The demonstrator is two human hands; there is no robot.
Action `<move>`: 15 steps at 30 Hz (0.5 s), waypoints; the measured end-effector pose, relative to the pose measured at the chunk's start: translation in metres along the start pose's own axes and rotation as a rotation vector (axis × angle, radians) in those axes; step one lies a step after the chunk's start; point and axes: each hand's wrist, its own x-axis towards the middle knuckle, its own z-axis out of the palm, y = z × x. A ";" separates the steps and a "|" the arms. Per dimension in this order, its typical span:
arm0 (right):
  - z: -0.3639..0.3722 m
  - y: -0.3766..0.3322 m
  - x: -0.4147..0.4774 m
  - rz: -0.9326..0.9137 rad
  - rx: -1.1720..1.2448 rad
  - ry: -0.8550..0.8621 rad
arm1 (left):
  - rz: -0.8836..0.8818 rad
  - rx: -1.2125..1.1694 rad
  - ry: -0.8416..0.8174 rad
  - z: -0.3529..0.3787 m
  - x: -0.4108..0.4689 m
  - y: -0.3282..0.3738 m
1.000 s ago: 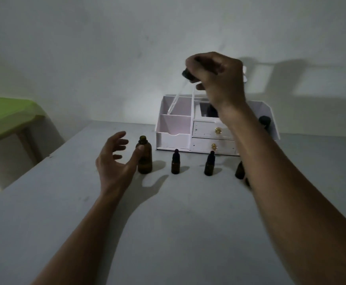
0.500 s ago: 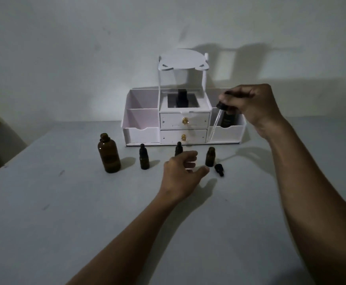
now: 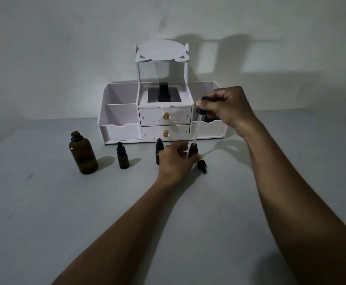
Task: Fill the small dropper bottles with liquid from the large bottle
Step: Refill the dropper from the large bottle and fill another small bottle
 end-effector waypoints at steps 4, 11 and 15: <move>0.003 0.001 0.000 -0.003 -0.006 -0.011 | 0.006 -0.051 0.004 0.003 -0.002 -0.001; 0.008 0.003 0.000 -0.063 -0.045 0.040 | 0.022 -0.068 0.017 0.001 -0.003 -0.002; 0.008 0.005 0.001 -0.079 -0.060 0.052 | 0.019 -0.076 0.024 0.001 -0.004 -0.002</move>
